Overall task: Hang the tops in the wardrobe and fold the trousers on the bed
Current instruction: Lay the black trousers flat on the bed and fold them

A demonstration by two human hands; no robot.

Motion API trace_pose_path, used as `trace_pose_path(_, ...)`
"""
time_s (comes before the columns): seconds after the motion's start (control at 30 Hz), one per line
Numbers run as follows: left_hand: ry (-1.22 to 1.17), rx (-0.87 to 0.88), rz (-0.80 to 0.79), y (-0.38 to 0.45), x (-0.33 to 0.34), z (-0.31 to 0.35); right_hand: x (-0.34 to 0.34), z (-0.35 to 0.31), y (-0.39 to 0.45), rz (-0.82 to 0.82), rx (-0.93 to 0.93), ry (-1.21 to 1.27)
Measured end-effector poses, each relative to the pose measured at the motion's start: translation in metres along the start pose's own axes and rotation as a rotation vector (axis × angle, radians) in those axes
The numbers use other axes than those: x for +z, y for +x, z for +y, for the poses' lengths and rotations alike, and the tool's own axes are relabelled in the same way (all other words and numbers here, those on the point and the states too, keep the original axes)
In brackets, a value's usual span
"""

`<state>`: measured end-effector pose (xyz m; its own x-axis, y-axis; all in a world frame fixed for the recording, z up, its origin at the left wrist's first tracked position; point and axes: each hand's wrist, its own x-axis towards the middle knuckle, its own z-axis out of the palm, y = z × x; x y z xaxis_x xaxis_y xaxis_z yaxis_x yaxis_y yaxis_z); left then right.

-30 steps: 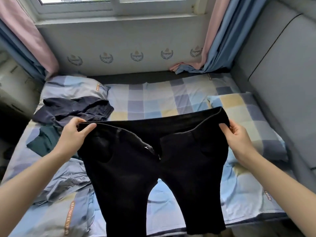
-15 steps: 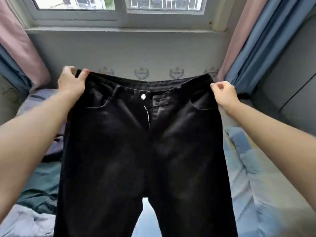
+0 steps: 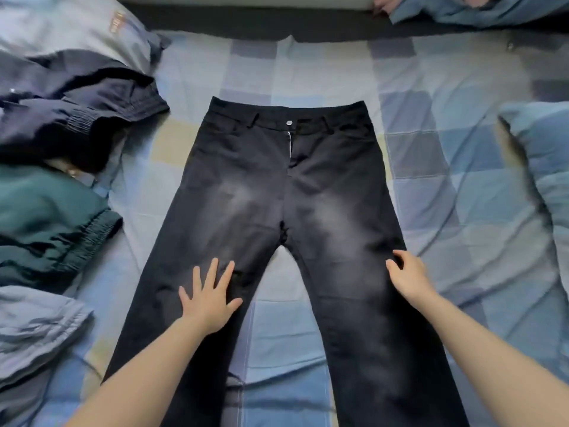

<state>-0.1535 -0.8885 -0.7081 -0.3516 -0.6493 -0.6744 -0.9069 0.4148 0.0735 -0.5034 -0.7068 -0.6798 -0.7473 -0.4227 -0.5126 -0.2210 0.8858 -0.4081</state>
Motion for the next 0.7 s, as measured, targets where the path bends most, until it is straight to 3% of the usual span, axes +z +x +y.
trace_pose_path(0.17, 0.101, 0.11, 0.127, -0.039, 0.046, -0.013, 0.014, 0.034, -0.047, 0.082, -0.026, -0.153)
trace_pose_path(0.27, 0.166, 0.165, 0.103, -0.07, 0.061, -0.023, 0.033, 0.032, -0.096, 0.105, -0.265, -0.358)
trace_pose_path(0.4, 0.055, 0.261, 0.057, -0.114, 0.07, -0.045, 0.079, 0.018, -0.168, -0.105, -0.482, -0.269)
trace_pose_path(0.47, -0.143, 0.25, 0.172, -0.136, 0.067, -0.059, 0.107, 0.008, -0.197, -0.268, -0.44, -0.127)
trace_pose_path(0.57, -0.273, -0.039, 0.443, -0.164, 0.074, -0.09, 0.15, -0.013, -0.226, -0.397, -0.263, 0.109)
trace_pose_path(0.63, -0.382, -0.317, 0.431, -0.177, 0.088, -0.117, 0.18, -0.029, -0.244, -0.508, -0.138, 0.237)
trace_pose_path(0.7, -0.573, -0.529, 0.305, -0.19, 0.108, -0.145, 0.208, -0.04, -0.267, -0.657, -0.033, 0.324)
